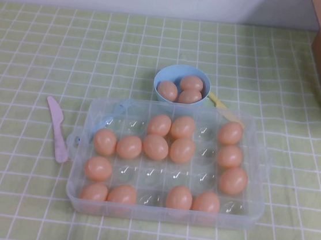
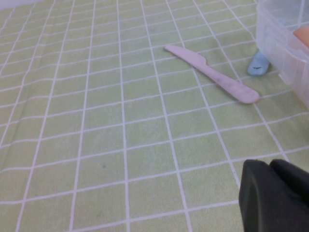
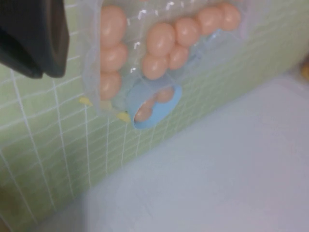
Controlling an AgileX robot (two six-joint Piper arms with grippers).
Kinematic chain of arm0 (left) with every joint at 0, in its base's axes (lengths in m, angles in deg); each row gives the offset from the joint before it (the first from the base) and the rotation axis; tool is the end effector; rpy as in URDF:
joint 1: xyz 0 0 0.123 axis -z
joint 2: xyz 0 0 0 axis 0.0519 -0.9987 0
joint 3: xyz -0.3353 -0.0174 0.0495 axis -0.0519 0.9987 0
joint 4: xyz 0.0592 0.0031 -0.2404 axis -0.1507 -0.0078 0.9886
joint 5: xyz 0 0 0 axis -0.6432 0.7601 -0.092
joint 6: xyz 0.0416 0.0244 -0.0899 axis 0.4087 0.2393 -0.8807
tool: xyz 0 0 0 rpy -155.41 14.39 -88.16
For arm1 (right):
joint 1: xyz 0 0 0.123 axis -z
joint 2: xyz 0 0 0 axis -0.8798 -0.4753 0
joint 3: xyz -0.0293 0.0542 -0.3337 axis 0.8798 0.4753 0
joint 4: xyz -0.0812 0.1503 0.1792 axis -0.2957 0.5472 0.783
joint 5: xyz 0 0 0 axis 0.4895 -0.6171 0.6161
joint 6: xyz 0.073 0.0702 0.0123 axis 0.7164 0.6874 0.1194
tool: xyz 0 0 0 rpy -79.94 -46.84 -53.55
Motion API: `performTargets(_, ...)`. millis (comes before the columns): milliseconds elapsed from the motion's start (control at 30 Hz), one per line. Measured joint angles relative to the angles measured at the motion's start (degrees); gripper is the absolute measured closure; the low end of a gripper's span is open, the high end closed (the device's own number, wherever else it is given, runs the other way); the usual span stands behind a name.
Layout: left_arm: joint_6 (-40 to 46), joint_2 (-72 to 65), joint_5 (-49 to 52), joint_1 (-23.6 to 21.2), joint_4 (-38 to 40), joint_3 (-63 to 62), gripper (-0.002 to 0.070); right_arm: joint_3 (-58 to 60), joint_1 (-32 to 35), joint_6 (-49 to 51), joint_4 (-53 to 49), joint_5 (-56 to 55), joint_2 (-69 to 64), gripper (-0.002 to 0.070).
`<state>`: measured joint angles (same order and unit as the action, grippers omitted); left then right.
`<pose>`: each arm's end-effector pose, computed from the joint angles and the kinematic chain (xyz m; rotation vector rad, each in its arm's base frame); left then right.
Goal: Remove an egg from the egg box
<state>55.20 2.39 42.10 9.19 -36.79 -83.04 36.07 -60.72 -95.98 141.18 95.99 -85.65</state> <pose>0.0043 -0.0009 0.1684 0.2235 1.8554 0.0088 0.0021 0.0313 0.2027 0.3952 1.6602 0.8023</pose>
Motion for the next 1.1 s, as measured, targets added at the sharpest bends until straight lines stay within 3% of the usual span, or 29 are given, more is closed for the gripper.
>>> performTargets(100,0.00,0.00,0.00,0.00,0.00,0.00,0.0678,-6.86,0.00,-6.35,-7.51,3.50,-4.15,0.0695)
performTargets(333,0.00,0.00,0.00,0.00,0.00,0.00,0.0678,-25.22,0.00,-8.83,-28.81,19.21,-23.71,0.0695)
performTargets(600,0.00,0.00,0.00,0.00,0.00,0.00,0.0678,-43.34,-0.32,-9.07,-33.28,36.87,-46.79,0.0695)
performTargets(1100,0.00,0.00,0.00,0.00,0.00,0.00,0.0678,-63.29,-19.62,-9.94,-47.63,48.41,-80.05,0.0695)
